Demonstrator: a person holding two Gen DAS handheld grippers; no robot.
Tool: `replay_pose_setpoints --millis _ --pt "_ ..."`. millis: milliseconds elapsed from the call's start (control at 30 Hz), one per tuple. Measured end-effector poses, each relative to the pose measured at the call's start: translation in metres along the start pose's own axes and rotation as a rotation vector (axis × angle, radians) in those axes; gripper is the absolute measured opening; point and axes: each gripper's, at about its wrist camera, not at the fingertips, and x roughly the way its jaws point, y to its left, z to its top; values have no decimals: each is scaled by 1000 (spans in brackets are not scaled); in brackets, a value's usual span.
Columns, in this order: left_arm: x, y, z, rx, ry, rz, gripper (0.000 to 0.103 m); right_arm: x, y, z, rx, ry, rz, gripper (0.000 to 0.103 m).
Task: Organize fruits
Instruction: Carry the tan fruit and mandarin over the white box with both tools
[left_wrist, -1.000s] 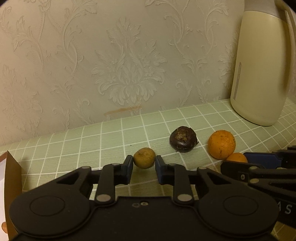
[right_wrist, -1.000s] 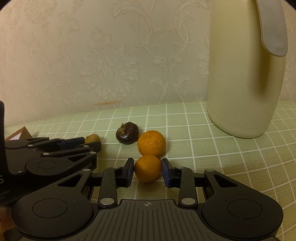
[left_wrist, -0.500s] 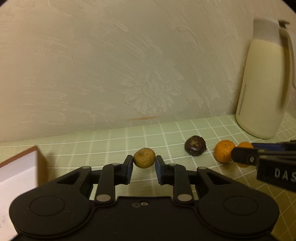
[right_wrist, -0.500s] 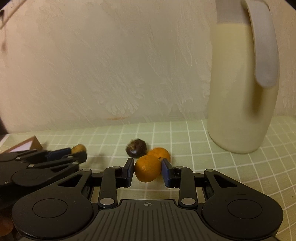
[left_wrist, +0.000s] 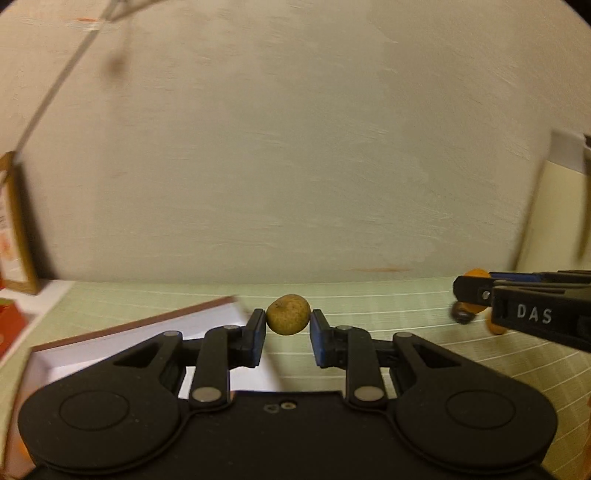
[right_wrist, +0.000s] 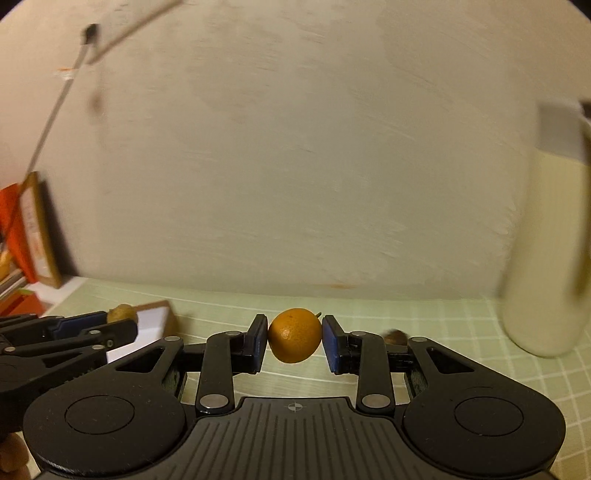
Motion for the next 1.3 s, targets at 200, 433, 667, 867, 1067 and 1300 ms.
replay_pose_setpoints --millis 200,433,667,867,1067,1300 --pt "-24 56 -11 -51 -8 114 16 2 48 2 -46 -29 77 33" --pt "-39 114 -29 -126 16 224 16 17 103 -3 -98 -20 171 33" --pt "-59 155 -39 -181 17 293 16 21 147 -11 -151 -14 228 33" --pt "-72 168 -43 -199 12 322 16 24 165 -15 -167 -13 251 33" --pt "-82 177 -47 -213 7 343 16 21 177 -16 -170 -17 270 33" --pt "-90 187 -51 -227 5 358 16 17 197 -19 -184 -21 304 33"
